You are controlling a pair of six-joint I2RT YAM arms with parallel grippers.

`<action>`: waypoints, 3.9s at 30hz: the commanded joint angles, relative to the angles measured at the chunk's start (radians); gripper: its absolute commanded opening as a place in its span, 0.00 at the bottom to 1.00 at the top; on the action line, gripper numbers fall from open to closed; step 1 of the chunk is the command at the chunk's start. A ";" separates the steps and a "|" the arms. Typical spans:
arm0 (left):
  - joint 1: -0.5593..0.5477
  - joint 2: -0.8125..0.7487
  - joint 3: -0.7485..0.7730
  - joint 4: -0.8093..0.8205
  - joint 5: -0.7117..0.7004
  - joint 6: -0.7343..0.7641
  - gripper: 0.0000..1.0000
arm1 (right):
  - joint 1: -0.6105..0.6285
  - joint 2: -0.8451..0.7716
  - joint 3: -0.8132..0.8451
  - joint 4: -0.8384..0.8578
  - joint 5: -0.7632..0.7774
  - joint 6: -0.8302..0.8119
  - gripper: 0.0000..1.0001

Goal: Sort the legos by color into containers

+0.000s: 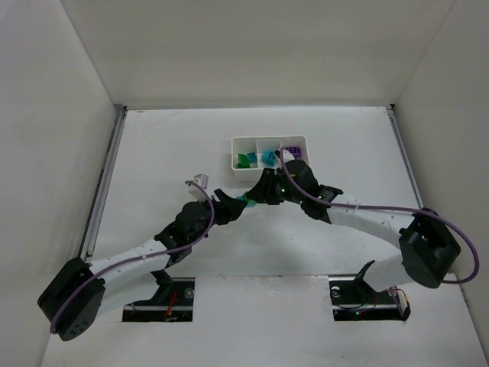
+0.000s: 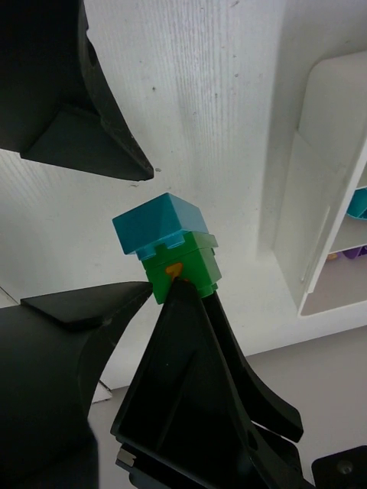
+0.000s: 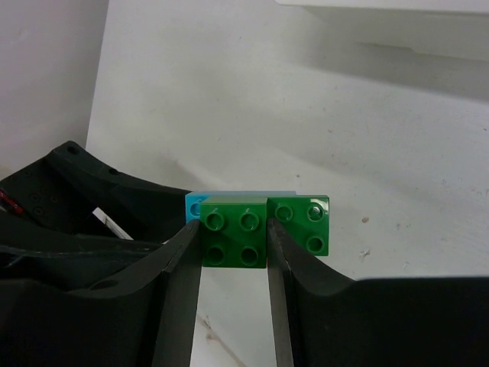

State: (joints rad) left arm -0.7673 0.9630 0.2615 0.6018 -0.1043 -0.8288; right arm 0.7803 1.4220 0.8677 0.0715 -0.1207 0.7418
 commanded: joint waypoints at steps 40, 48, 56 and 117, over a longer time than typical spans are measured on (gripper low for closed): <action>-0.005 0.114 0.062 0.099 0.017 -0.021 0.13 | -0.163 -0.248 -0.168 0.119 -0.068 0.031 0.30; 0.019 0.101 0.185 0.047 0.023 0.025 0.14 | -0.198 -0.350 -0.252 0.088 0.055 -0.005 0.30; 0.076 0.279 0.447 0.004 0.023 0.125 0.15 | -0.201 -0.397 -0.366 0.080 0.111 -0.005 0.30; -0.212 0.170 0.165 0.200 -0.342 0.243 0.51 | -0.131 -0.126 -0.116 0.349 0.113 0.583 0.30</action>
State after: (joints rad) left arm -0.9703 1.1213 0.4355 0.6651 -0.4240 -0.5926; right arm 0.6357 1.2888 0.7094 0.3344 -0.0254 1.2274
